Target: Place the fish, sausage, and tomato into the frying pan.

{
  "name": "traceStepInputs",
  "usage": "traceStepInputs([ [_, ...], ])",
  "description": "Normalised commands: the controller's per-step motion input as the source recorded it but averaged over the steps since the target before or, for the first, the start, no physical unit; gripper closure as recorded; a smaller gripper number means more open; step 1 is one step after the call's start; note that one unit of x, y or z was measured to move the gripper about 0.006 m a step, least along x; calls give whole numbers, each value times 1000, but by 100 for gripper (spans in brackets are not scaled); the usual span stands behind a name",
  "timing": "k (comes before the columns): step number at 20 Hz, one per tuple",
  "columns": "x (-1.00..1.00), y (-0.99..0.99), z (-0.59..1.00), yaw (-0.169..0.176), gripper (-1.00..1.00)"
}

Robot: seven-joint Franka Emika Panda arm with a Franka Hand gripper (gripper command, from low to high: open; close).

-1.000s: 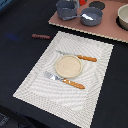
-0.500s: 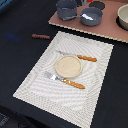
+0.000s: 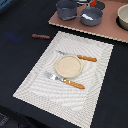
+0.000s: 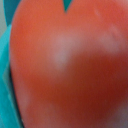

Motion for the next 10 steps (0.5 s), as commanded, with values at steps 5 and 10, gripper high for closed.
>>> traceStepInputs([
  [5,561,494,0,-33,-100],
  [10,389,315,0,-14,-100],
])
